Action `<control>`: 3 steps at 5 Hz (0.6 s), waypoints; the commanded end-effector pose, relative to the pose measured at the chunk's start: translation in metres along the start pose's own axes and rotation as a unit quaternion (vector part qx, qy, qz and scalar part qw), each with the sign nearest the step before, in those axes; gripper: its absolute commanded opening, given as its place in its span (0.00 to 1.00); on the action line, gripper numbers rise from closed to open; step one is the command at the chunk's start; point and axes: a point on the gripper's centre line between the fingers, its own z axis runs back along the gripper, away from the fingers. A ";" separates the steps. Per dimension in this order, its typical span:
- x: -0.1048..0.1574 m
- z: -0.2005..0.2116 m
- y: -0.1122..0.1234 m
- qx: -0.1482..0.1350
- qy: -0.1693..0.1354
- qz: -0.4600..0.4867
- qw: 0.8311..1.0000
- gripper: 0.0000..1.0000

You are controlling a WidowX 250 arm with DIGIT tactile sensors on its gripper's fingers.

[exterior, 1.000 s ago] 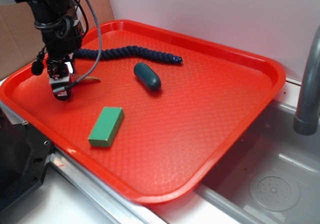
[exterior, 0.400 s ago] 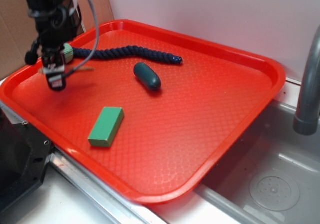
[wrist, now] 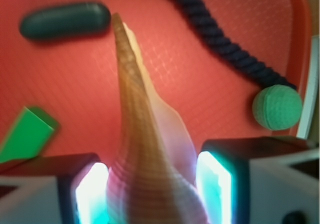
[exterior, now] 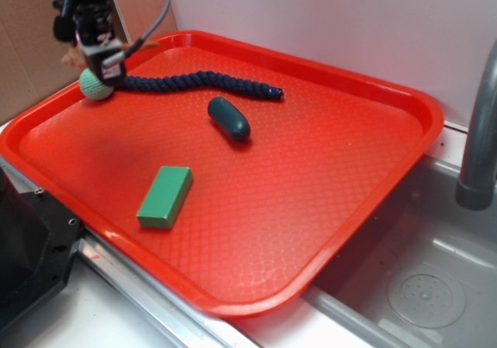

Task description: Grab the shell.

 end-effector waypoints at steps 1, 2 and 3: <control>0.026 0.063 -0.019 0.004 -0.051 0.108 0.993 0.00; 0.026 0.073 -0.022 0.011 -0.071 0.154 0.985 0.00; 0.021 0.071 -0.022 0.000 -0.077 0.141 0.987 0.00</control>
